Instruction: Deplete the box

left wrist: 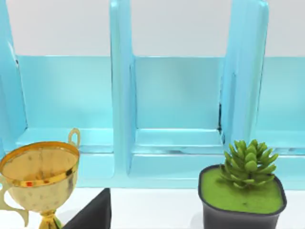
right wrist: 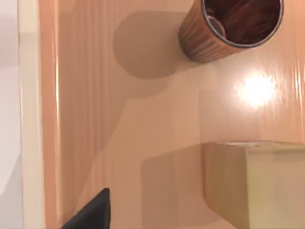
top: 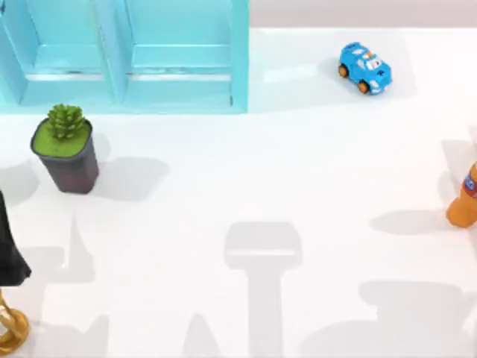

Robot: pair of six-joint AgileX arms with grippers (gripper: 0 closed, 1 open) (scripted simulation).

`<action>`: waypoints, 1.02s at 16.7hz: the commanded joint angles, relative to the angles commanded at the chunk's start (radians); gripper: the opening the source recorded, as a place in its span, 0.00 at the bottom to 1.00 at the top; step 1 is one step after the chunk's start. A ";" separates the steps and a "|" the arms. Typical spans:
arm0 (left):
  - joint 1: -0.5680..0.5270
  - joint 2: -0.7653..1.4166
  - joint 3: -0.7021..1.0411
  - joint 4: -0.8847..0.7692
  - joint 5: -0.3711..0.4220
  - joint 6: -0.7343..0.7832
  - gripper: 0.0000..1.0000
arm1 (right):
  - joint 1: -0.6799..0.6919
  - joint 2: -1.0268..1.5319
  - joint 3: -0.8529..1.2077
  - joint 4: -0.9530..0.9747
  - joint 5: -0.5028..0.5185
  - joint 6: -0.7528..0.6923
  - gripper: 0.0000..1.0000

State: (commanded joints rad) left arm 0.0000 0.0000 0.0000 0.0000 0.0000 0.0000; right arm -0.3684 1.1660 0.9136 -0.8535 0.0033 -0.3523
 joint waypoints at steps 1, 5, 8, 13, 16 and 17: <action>0.000 0.000 0.000 0.000 0.000 0.000 1.00 | -0.025 0.090 0.067 -0.062 0.000 -0.023 1.00; 0.000 0.000 0.000 0.000 0.000 0.000 1.00 | -0.116 0.363 0.291 -0.272 0.000 -0.110 1.00; 0.000 0.000 0.000 0.000 0.000 0.000 1.00 | -0.163 0.463 0.388 -0.367 0.000 -0.155 1.00; 0.000 0.000 0.000 0.000 0.000 0.000 1.00 | -0.173 0.483 0.408 -0.387 0.000 -0.165 1.00; 0.000 0.000 0.000 0.000 0.000 0.000 1.00 | -0.170 0.485 0.391 -0.370 0.000 -0.162 1.00; 0.000 0.000 0.000 0.000 0.000 0.000 1.00 | -0.170 0.492 0.373 -0.348 0.000 -0.162 1.00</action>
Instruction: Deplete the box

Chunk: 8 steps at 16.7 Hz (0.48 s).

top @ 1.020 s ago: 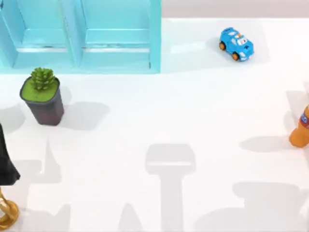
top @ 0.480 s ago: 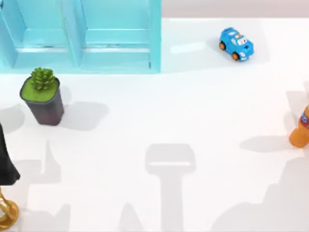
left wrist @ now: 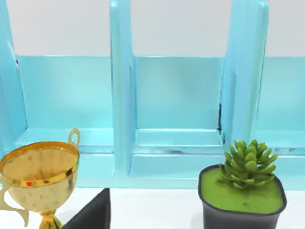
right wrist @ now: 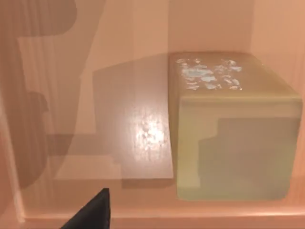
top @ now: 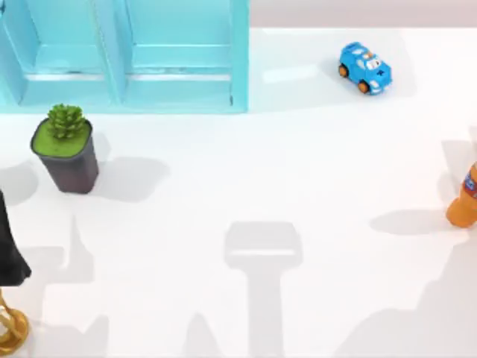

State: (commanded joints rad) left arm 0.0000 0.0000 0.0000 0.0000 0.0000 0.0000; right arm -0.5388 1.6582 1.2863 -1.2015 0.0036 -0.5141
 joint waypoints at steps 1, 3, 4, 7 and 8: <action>0.000 0.000 0.000 0.000 0.000 0.000 1.00 | 0.000 0.008 -0.023 0.031 0.000 0.000 1.00; 0.000 0.000 0.000 0.000 0.000 0.000 1.00 | 0.000 0.030 -0.079 0.116 0.000 0.000 1.00; 0.000 0.000 0.000 0.000 0.000 0.000 1.00 | 0.000 0.042 -0.111 0.158 0.000 0.001 1.00; 0.000 0.000 0.000 0.000 0.000 0.000 1.00 | 0.000 0.080 -0.205 0.298 0.000 0.001 1.00; 0.000 0.000 0.000 0.000 0.000 0.000 1.00 | 0.000 0.089 -0.229 0.329 0.000 0.001 1.00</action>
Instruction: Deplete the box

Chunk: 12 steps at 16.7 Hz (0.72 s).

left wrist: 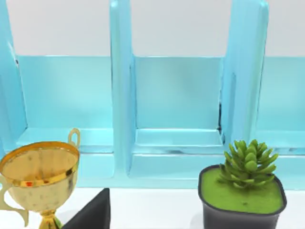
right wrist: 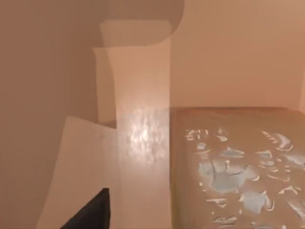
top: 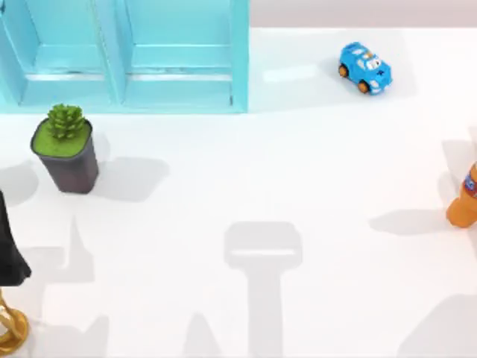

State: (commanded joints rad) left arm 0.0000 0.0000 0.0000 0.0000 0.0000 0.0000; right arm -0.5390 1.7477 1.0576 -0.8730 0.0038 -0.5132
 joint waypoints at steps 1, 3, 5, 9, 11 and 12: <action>0.000 0.000 0.000 0.000 0.000 0.000 1.00 | 0.000 0.007 -0.017 0.020 0.000 0.000 1.00; 0.000 0.000 0.000 0.000 0.000 0.000 1.00 | 0.000 0.011 -0.025 0.031 0.000 0.000 1.00; 0.000 0.000 0.000 0.000 0.000 0.000 1.00 | 0.000 0.011 -0.025 0.031 0.000 0.000 1.00; 0.000 0.000 0.000 0.000 0.000 0.000 1.00 | 0.000 0.011 -0.025 0.031 0.000 0.000 0.77; 0.000 0.000 0.000 0.000 0.000 0.000 1.00 | 0.000 0.011 -0.025 0.031 0.000 0.000 0.62; 0.000 0.000 0.000 0.000 0.000 0.000 1.00 | 0.000 0.011 -0.025 0.031 0.000 0.000 0.55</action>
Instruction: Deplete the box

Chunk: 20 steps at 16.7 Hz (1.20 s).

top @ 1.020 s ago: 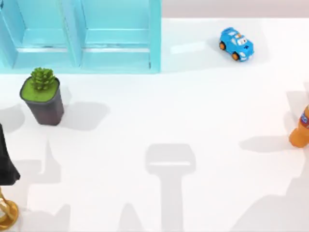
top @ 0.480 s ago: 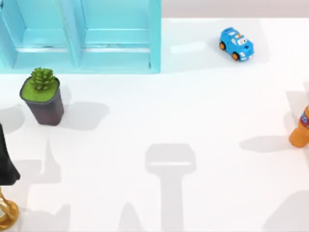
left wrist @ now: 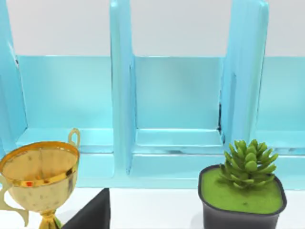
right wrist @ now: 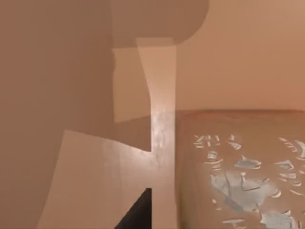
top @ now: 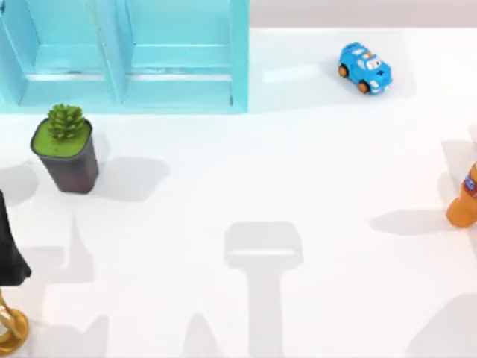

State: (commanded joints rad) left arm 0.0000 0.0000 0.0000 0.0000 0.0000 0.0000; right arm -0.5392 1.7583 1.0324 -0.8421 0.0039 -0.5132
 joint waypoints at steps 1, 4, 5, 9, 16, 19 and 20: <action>0.000 0.000 0.000 0.000 0.000 0.000 1.00 | 0.000 0.000 0.000 0.000 0.000 0.000 0.47; 0.000 0.000 0.000 0.000 0.000 0.000 1.00 | 0.000 0.000 0.000 0.000 0.000 0.000 0.25; 0.000 0.000 0.000 0.000 0.000 0.000 1.00 | 0.000 0.000 0.000 0.000 0.000 0.000 0.17; 0.000 0.000 0.000 0.000 0.000 0.000 1.00 | 0.000 0.000 0.000 0.000 0.000 0.000 0.00; 0.000 0.000 0.000 0.000 0.000 0.000 1.00 | 0.000 -0.002 0.001 0.000 0.000 0.001 0.00; 0.000 0.000 0.000 0.000 0.000 0.000 1.00 | -0.003 -0.010 0.038 -0.039 0.000 0.001 0.00; 0.000 0.000 0.000 0.000 0.000 0.000 1.00 | -0.005 -0.016 0.068 -0.072 0.000 0.001 0.00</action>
State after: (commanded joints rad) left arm 0.0000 0.0000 0.0000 0.0000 0.0000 0.0000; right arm -0.5437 1.7427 1.1005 -0.9141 0.0040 -0.5124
